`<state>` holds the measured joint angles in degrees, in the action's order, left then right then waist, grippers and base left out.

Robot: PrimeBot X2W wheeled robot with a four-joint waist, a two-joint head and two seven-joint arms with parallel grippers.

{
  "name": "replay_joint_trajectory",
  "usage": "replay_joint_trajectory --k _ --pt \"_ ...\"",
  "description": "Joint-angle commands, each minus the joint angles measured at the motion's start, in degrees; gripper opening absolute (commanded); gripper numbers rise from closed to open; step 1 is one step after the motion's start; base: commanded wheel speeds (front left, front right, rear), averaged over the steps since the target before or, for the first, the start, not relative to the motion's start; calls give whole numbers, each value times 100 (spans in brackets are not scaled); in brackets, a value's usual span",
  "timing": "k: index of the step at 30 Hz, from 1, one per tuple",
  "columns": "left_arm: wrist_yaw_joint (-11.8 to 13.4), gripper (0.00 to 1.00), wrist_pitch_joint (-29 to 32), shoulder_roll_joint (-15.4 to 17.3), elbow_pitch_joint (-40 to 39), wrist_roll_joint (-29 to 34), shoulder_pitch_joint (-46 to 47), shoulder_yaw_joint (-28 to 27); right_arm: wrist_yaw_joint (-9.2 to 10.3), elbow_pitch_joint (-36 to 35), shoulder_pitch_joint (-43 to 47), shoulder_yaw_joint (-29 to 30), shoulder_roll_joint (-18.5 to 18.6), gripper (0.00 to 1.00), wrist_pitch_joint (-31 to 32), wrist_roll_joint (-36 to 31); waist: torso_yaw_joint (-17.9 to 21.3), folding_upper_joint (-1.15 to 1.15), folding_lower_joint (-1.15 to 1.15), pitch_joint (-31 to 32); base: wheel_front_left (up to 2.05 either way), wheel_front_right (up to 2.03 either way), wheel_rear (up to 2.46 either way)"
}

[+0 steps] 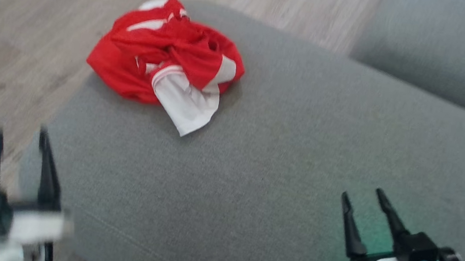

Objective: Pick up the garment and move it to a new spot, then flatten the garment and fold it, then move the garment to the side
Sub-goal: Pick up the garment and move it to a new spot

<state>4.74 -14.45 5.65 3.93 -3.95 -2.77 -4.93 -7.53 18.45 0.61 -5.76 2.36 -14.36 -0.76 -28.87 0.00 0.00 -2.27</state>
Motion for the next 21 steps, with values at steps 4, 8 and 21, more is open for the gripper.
replay_joint_trajectory --k 4,8,21 --pt "-316 100 -55 333 -171 58 1686 -96 4 -377 -431 121 53 100 -63 -526 106 0 0 -882 0 0 0" --pt "-594 100 -55 496 372 99 3023 85 4 -528 -578 199 268 100 -63 -750 148 0 0 -1359 0 0 0" --pt "-1062 100 247 785 4453 -37 6303 425 4 -1047 -1199 299 826 100 -63 -753 636 0 0 -2418 0 0 0"
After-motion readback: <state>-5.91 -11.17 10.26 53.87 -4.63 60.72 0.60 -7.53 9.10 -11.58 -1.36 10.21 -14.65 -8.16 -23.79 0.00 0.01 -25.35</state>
